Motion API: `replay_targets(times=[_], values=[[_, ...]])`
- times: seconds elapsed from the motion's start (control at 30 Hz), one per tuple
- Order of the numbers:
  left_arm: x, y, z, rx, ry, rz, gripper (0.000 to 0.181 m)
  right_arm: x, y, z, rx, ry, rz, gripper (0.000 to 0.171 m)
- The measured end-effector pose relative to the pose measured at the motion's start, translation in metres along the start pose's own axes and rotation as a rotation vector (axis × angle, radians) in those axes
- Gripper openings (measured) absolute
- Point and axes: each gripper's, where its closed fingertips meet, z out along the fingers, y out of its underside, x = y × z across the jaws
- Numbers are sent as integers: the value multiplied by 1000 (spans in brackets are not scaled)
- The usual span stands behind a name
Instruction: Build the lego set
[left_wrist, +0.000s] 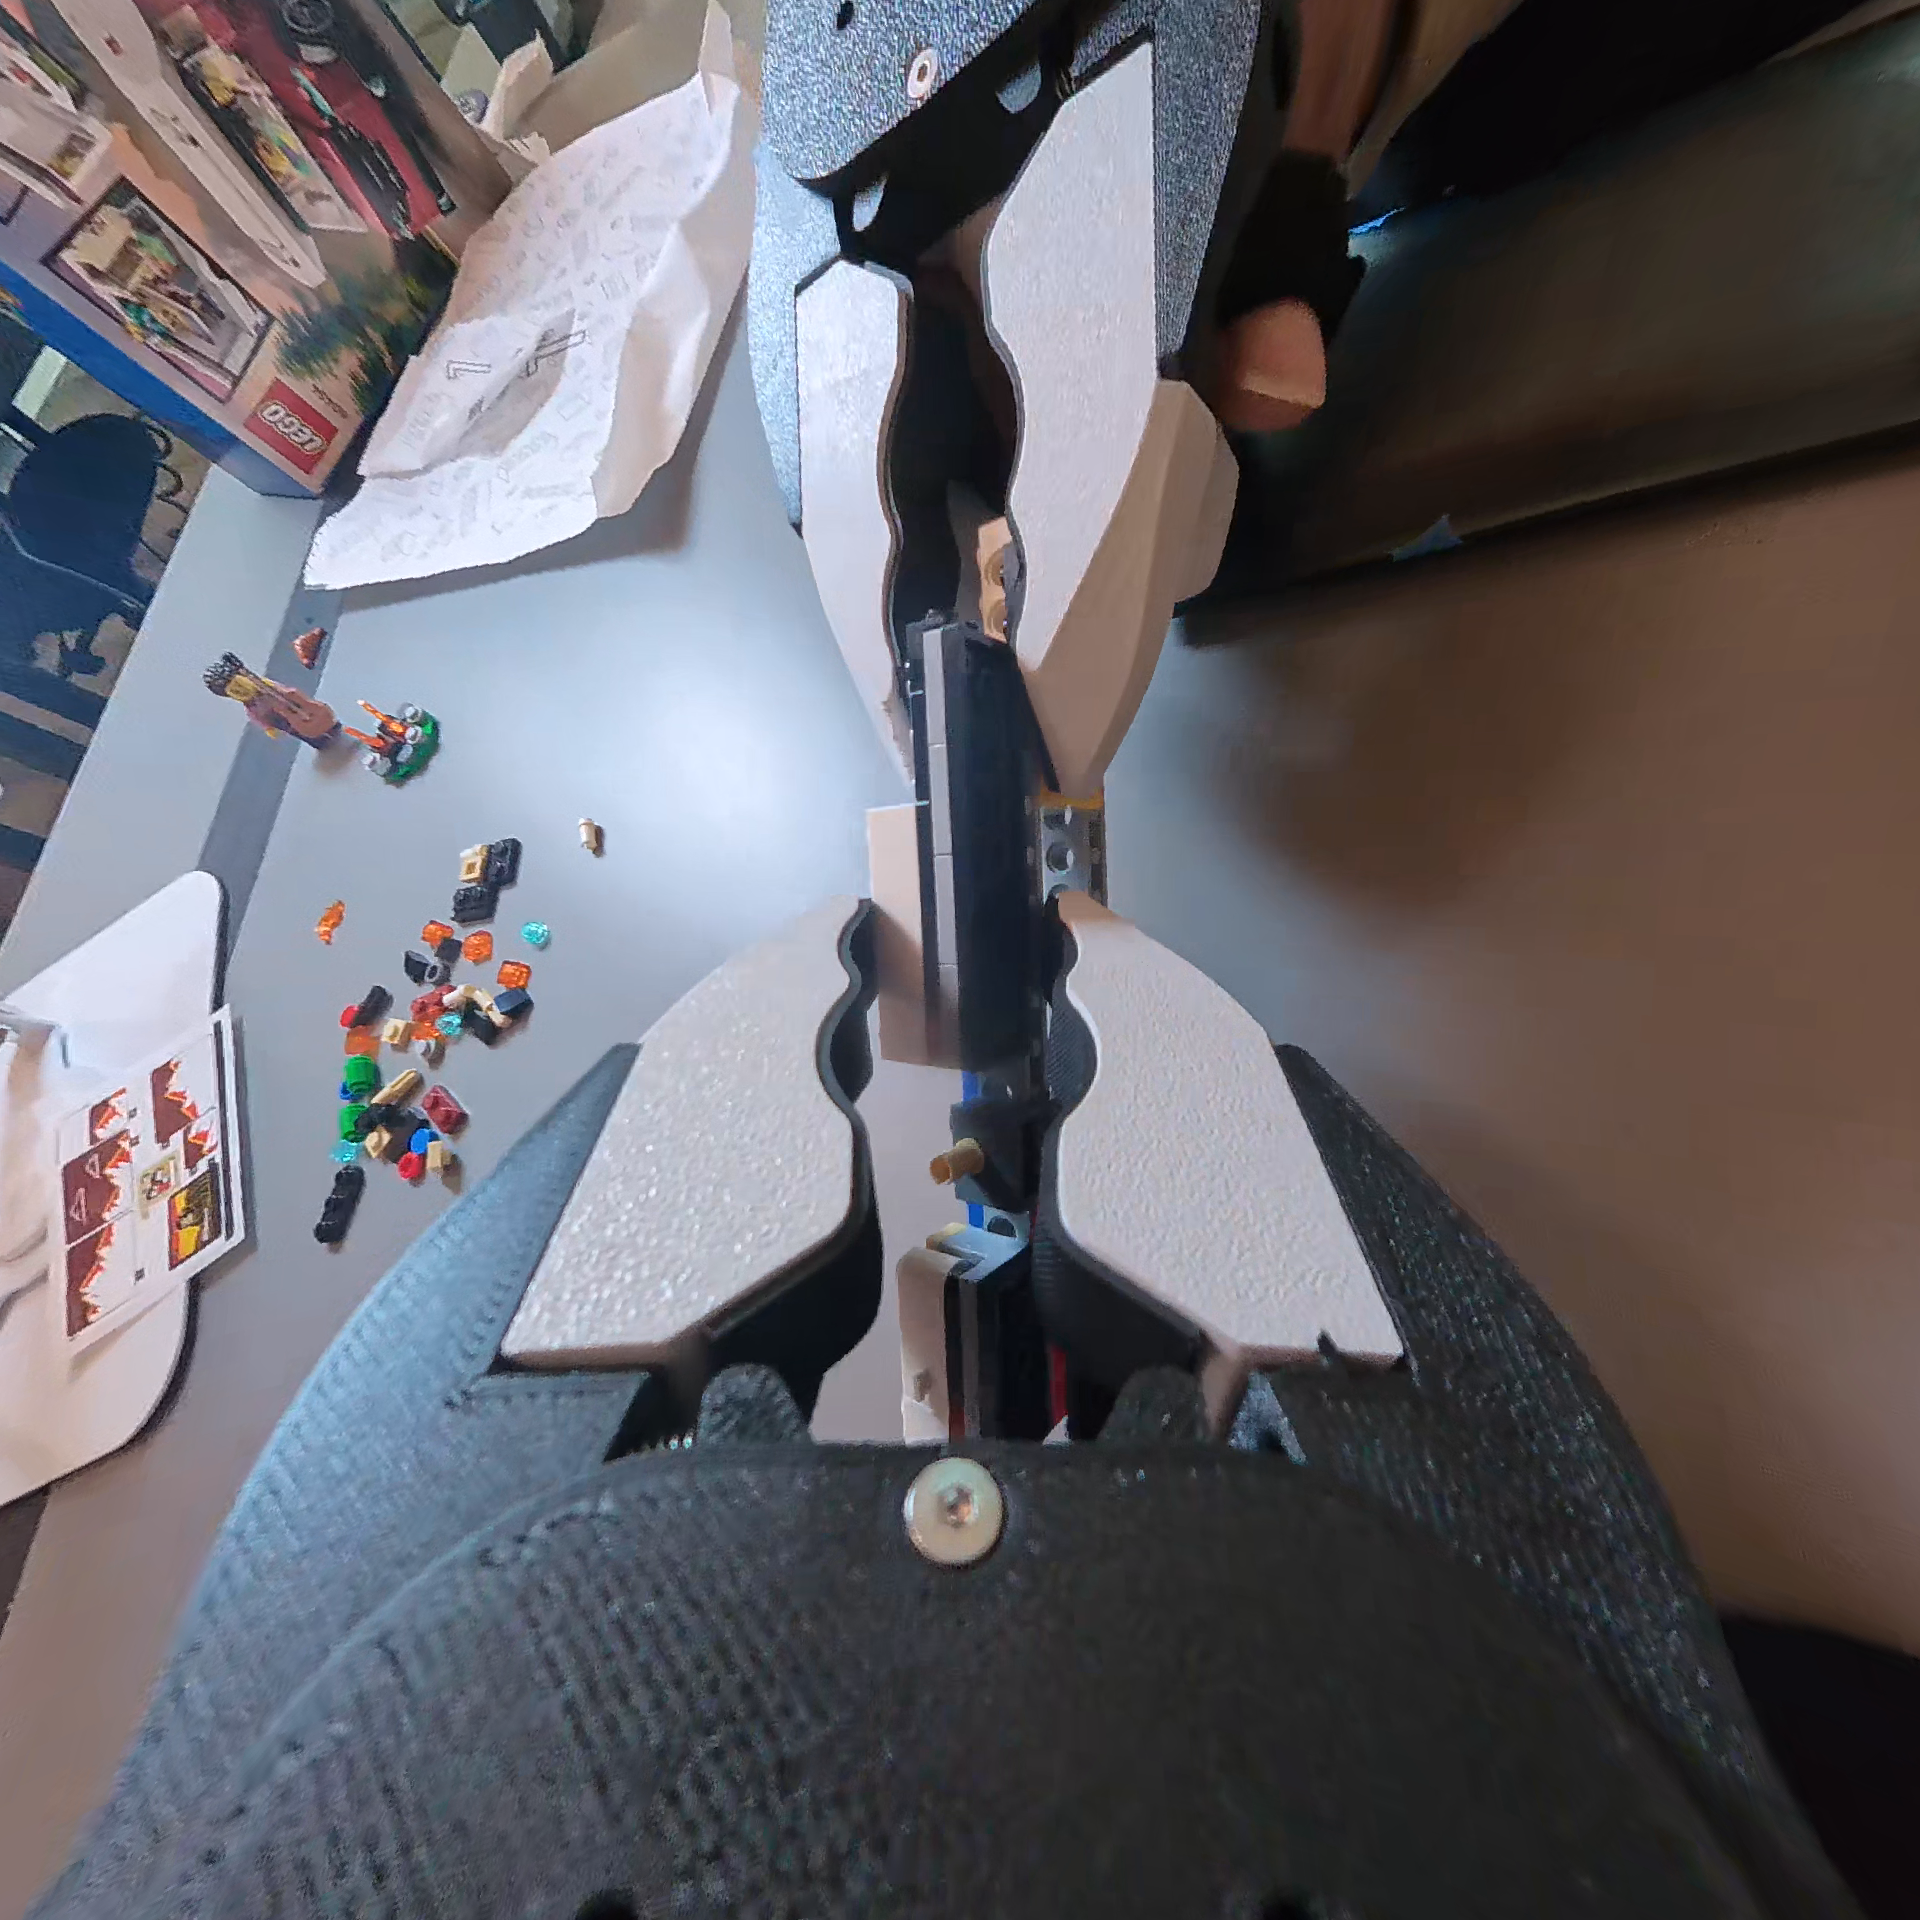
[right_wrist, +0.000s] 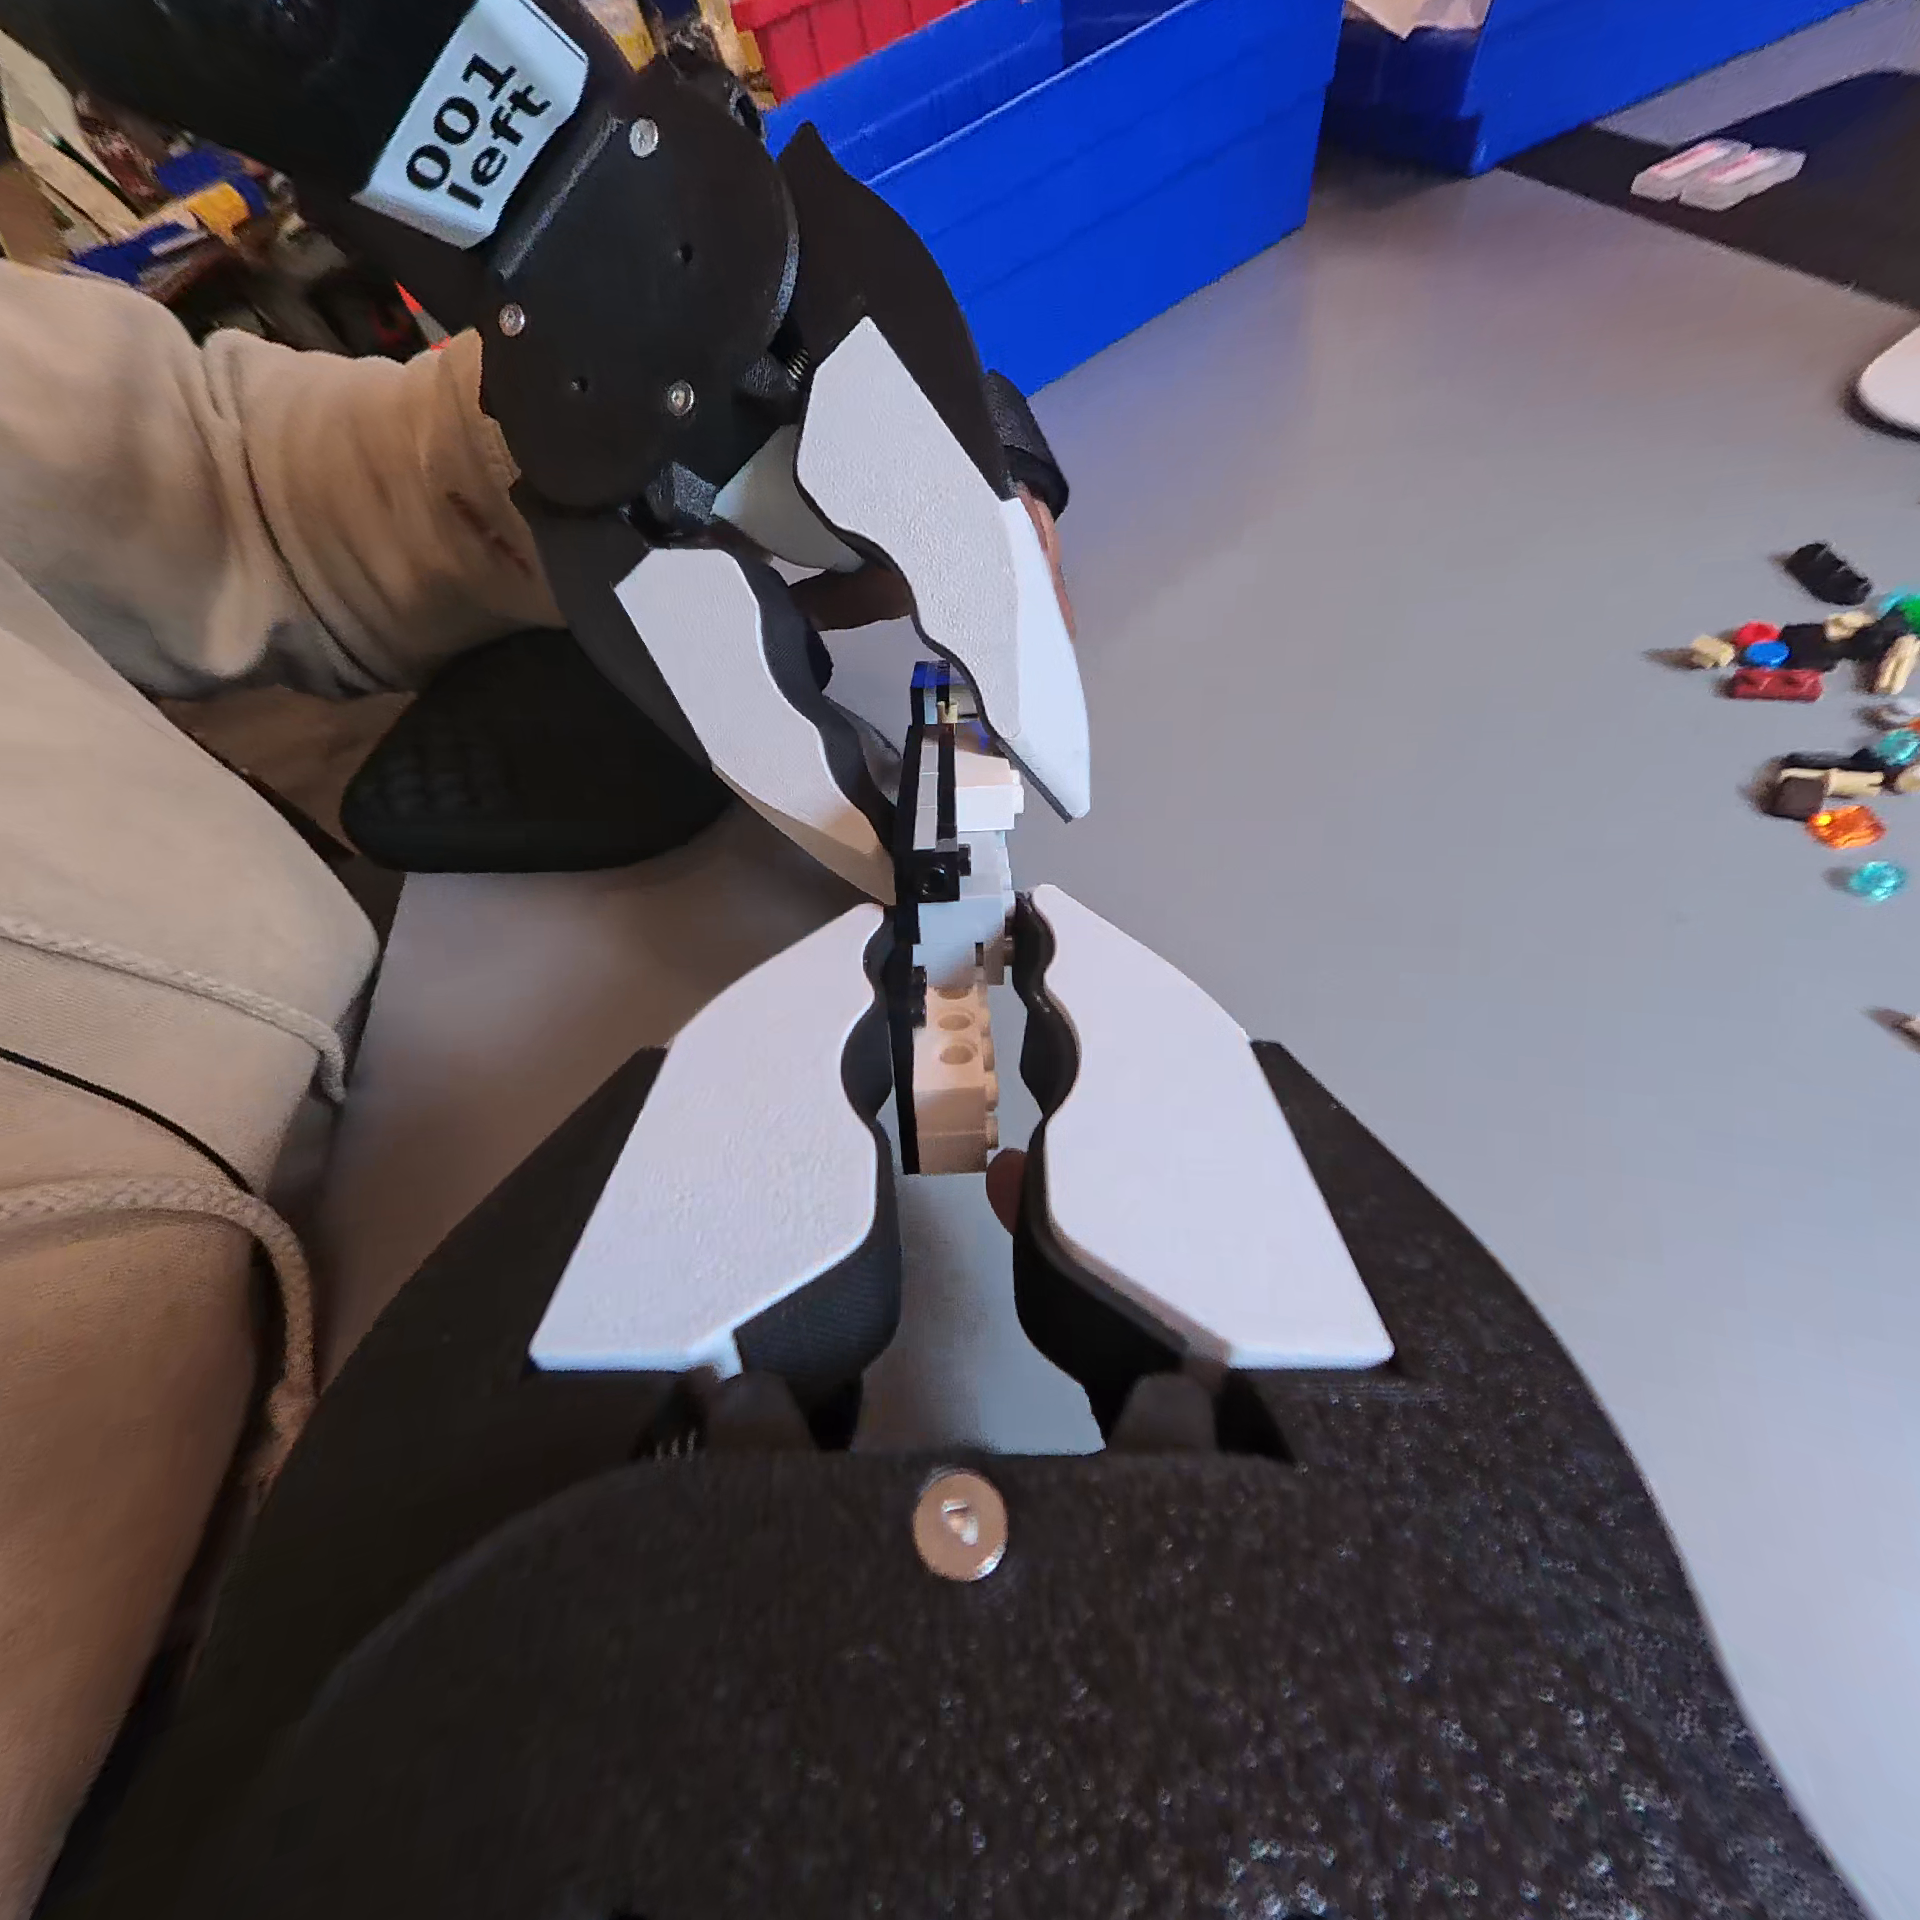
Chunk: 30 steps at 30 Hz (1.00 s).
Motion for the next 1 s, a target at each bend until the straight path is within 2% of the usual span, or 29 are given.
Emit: replay_targets(times=[0.23, 0.4, 0.53, 0.8, 1.0], values=[[0, -2, 0, 43, -1, 8, 30, -3, -2, -1, 14, -6, -55, 21], [-1, -5, -2, 95, -8, 3, 30, -5, -4, -3, 21, 42, -231, 26], [-2, -7, -3, 103, -11, 0, 29, -3, -7, -4, 12, 131, -368, 23], [-8, -8, -4, 95, -82, 39, 29, -2, -11, -3, 38, 190, -347, 19], [-7, -7, -4, 96, -104, 55, 29, -2, -10, -2, 49, 164, -323, 19]])
